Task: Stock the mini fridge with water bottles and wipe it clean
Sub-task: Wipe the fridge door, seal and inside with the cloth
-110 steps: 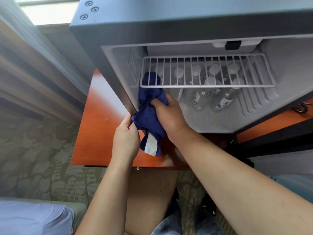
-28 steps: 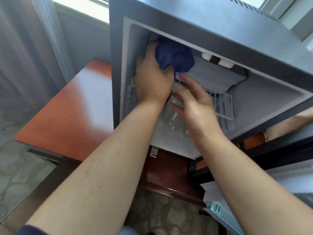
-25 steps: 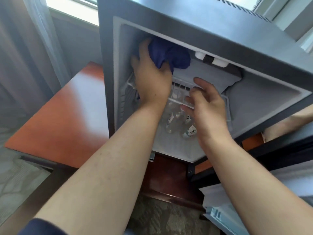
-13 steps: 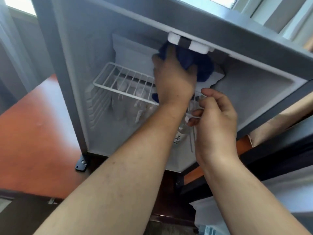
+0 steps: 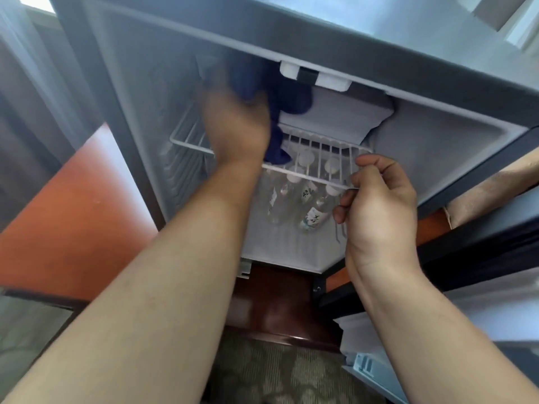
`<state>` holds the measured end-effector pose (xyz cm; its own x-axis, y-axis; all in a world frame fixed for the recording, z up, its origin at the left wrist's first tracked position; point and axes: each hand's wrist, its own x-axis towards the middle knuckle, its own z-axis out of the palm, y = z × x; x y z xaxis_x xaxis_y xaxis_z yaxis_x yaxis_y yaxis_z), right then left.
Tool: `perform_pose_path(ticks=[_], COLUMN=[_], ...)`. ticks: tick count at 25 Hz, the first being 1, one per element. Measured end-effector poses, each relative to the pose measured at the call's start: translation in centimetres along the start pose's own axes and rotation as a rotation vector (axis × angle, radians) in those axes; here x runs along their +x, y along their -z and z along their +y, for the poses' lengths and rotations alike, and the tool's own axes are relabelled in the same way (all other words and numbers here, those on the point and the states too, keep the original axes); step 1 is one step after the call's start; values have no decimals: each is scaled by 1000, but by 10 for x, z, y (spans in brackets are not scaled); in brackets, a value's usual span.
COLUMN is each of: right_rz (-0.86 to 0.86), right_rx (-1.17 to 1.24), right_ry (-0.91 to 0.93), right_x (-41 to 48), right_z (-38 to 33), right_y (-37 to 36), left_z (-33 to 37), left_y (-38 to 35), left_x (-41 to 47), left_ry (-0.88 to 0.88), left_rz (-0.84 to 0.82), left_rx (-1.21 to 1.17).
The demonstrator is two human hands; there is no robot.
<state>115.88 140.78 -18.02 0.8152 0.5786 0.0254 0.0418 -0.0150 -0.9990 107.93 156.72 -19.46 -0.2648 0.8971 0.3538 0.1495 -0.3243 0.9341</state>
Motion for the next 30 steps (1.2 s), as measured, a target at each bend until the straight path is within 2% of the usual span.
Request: perform_pose_path(ticks=[4, 8, 11, 14, 18, 20, 25, 27, 30], right_rz=[-7, 12, 59, 53, 51, 34, -114, -100, -59], right_rx=[18, -15, 28, 27, -46, -69, -124, -115, -114], right_ry=[-65, -135, -163, -169, -166, -137, -38, -29, -14], right_x=[-7, -17, -14, -12, -18, -23, -57, -59, -50], right_z=[0, -5, -10, -15, -19, -22, -23, -24, -31], right_y=[2, 16, 30, 37, 41, 45, 51, 50, 48], left_z=[7, 23, 48, 60, 59, 65, 69, 71, 84], left_y=[5, -41, -72, -85, -74, -60, -22, -15, -24], left_x=[7, -22, -63, -76, -76, -81, -94, -100, -95], left_ry=[166, 239, 137, 222, 319, 341, 318, 276, 272], left_rz=[-12, -192, -429, -497, -687, -726, -884, -889, -785], left_rx=[-71, -9, -7, -87, -159, -195, -296, -317, -284])
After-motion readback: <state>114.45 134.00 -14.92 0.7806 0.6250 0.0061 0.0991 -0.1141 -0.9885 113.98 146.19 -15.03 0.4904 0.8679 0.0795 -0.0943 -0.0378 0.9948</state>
